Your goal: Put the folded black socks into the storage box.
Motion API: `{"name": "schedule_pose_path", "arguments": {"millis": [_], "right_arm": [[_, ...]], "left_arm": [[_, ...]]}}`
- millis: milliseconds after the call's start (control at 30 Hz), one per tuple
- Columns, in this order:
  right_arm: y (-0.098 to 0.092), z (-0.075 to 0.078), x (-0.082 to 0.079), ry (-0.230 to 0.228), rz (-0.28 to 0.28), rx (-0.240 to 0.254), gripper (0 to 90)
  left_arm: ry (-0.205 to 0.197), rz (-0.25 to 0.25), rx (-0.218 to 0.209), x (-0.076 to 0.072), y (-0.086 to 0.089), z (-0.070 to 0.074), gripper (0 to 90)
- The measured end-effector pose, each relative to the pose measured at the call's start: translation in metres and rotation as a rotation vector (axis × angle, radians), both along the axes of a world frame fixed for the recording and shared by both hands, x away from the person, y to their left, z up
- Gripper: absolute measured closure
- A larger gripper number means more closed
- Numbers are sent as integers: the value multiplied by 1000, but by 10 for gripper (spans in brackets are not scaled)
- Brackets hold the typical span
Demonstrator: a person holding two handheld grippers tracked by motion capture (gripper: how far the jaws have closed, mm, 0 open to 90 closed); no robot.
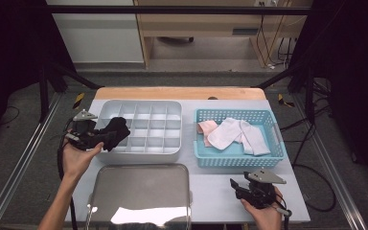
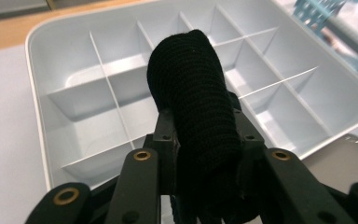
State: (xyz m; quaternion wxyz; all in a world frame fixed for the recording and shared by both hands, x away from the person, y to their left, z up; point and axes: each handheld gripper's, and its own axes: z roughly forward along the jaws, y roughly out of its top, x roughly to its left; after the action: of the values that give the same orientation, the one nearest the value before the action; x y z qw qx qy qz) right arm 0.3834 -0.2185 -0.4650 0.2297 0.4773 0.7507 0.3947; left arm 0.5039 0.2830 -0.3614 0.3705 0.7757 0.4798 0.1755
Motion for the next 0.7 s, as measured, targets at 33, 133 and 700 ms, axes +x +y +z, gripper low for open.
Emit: {"name": "schedule_pose_path", "arguments": {"millis": [33, 133, 700], "right_arm": [[0, 0, 0, 0, 0, -2, 406], [0, -1, 1, 3, 1, -2, 407], [0, -4, 4, 26, 10, -3, 406]], "left_arm": [[9, 3, 2, 2, 1, -3, 676], [33, 5, 11, 6, 3, -11, 677], [96, -22, 110, 12, 5, -25, 689]]}}
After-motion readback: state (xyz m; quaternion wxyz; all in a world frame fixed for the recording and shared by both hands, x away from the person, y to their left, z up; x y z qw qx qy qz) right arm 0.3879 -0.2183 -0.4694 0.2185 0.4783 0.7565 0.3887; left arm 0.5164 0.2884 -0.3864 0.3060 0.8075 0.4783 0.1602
